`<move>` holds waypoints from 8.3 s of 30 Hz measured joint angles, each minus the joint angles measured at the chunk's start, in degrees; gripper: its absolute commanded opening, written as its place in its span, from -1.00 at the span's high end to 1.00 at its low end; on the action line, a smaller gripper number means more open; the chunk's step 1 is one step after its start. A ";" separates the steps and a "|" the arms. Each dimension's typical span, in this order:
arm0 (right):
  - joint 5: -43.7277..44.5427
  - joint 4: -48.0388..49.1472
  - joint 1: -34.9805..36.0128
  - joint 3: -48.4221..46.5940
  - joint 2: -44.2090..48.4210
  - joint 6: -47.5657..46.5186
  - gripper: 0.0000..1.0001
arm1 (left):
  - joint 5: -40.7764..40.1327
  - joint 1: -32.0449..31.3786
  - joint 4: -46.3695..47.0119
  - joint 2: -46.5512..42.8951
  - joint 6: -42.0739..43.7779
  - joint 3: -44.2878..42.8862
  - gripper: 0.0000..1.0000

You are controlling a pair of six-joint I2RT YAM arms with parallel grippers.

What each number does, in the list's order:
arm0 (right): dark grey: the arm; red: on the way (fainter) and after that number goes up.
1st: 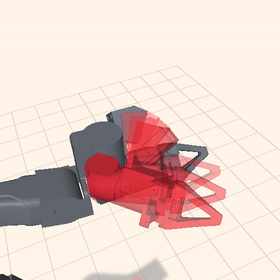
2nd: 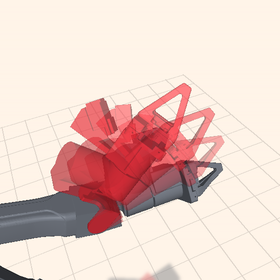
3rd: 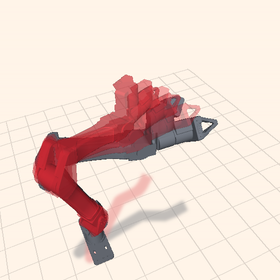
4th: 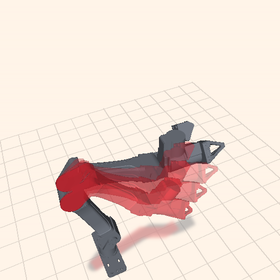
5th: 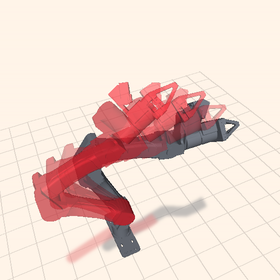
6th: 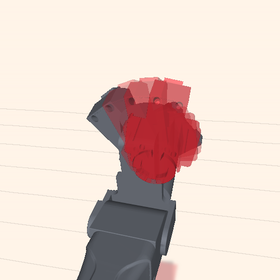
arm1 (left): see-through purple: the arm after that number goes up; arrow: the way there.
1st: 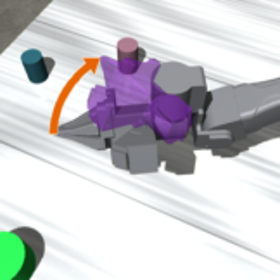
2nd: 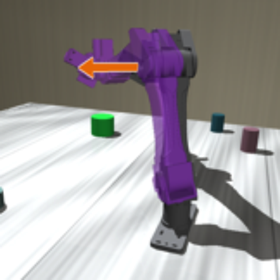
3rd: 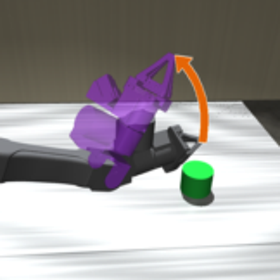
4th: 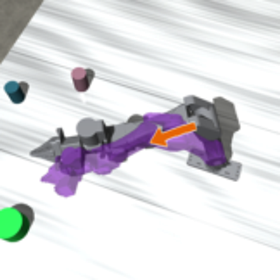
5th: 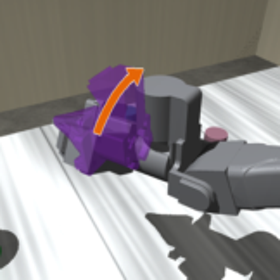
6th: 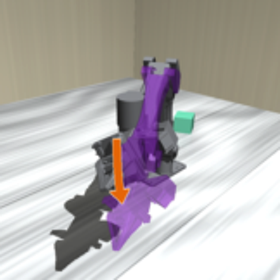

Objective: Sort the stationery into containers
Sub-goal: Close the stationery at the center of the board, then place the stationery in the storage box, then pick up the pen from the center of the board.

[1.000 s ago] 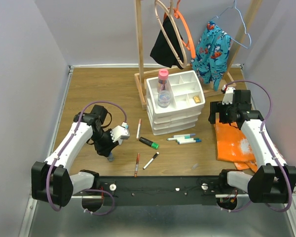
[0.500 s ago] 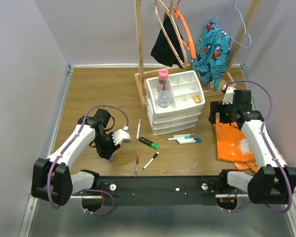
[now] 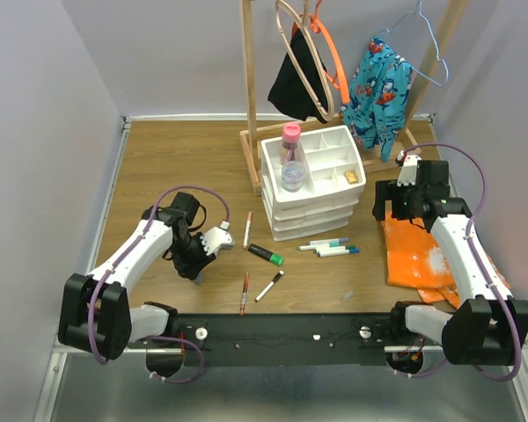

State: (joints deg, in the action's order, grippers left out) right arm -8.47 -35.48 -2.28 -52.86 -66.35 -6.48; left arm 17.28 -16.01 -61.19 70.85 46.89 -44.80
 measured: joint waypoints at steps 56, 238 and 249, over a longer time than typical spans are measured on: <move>-0.13 1.57 -0.09 2.78 4.63 0.46 -0.98 | -3.21 -26.71 -14.78 19.39 -11.65 -76.04 0.46; -7.39 -7.04 1.09 -4.07 15.52 -8.90 -0.89 | -15.37 -7.10 21.09 33.00 -46.71 -25.70 0.01; -6.78 -6.05 1.11 -3.13 16.28 -8.55 -0.90 | -15.26 -7.10 20.92 34.95 -45.53 -26.05 0.31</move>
State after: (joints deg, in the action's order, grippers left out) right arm -15.25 -41.54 -1.17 -55.99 -50.06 -15.03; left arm 2.02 -23.11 -40.27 105.80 1.37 -70.85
